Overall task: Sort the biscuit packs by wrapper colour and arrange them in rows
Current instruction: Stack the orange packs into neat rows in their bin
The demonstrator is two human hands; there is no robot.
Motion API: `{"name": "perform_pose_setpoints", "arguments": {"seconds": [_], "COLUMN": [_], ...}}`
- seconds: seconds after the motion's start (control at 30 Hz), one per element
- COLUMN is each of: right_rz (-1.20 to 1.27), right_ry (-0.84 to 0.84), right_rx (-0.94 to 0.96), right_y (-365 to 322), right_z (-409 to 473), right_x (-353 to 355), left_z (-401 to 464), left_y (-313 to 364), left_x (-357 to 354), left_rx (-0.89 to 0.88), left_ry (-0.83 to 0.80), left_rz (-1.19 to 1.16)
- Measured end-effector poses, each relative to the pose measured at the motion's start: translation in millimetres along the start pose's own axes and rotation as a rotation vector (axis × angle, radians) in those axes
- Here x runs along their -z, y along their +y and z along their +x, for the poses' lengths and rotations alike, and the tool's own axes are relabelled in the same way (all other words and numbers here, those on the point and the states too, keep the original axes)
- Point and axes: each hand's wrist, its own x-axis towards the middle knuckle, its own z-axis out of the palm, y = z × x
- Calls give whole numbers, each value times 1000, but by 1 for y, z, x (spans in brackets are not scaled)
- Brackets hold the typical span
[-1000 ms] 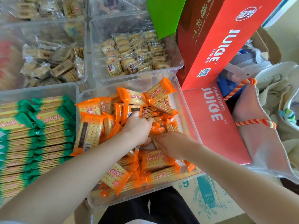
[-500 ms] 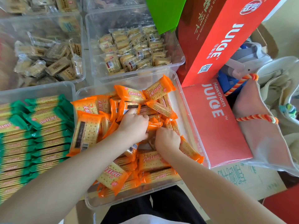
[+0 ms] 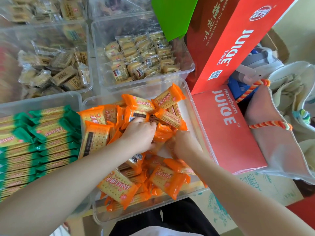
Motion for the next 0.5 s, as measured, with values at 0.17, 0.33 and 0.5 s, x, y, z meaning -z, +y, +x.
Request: {"name": "perform_pose_setpoints", "arguments": {"seconds": [0.17,0.33,0.5], "right_rz": [173,279,274], "right_ry": [95,366,390], "right_rx": [-20,65,359], "right_y": [15,22,35], "right_z": [-12,-31,-44], "right_x": [17,32,53], "left_z": [-4,-3,3], "left_y": [9,12,19], "left_x": [-1,3,-3], "left_rx": [-11,-22,-54], "left_ry": [-52,-139,-141], "left_rz": [2,0,66]}}
